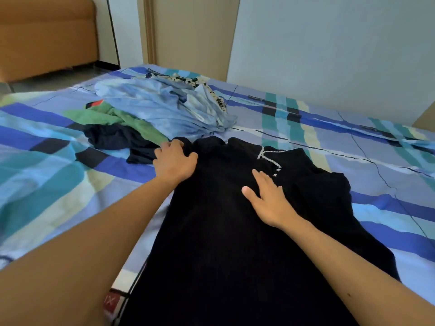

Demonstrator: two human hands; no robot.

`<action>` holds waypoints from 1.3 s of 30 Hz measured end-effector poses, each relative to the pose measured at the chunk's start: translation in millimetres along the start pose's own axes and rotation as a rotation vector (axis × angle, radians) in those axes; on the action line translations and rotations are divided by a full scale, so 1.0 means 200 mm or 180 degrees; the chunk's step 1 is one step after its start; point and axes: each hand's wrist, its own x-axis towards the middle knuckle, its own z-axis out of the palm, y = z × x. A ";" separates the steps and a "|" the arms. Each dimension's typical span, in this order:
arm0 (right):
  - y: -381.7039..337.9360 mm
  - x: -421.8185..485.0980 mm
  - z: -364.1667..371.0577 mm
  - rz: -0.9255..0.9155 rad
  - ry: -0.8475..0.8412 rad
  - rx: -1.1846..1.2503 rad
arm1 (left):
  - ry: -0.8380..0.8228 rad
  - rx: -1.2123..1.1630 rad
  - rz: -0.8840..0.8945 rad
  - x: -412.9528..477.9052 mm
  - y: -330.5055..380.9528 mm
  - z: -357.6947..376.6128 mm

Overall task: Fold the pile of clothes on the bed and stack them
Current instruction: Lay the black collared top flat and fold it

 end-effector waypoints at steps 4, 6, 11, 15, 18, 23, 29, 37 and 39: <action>-0.24 0.14 0.11 -0.0288 -0.0105 0.0105 | -0.0087 -0.1193 -0.0697 0.11 -0.16 -0.01; -0.33 0.22 0.15 -0.0372 -0.0148 0.0094 | -0.0099 -0.1680 -0.0800 0.14 -0.17 -0.02; -0.45 0.39 0.22 -0.0291 -0.0246 0.0242 | 0.0007 -0.1197 -0.0716 0.21 -0.19 -0.05; -0.42 0.44 0.30 -0.0118 -0.0405 0.0192 | -0.0738 -0.1710 -0.0648 0.20 -0.14 -0.04; -0.37 0.39 0.38 -0.0218 -0.0276 -0.0138 | -0.1427 -0.1524 -0.0854 0.18 -0.11 -0.01; -0.36 0.37 0.42 -0.0308 -0.0039 -0.0307 | -0.1429 -0.2503 -0.0484 0.18 -0.08 0.05; -0.36 0.37 0.40 -0.0310 -0.0110 -0.0167 | -0.1206 -0.3343 -0.0805 0.19 -0.13 0.01; -0.40 0.49 0.24 -0.0374 0.0595 0.0015 | 0.0046 -0.3826 -0.0748 0.24 -0.16 -0.08; -0.40 0.57 0.20 -0.0278 0.0353 -0.0216 | 0.0086 -0.3735 -0.0625 0.22 -0.16 -0.08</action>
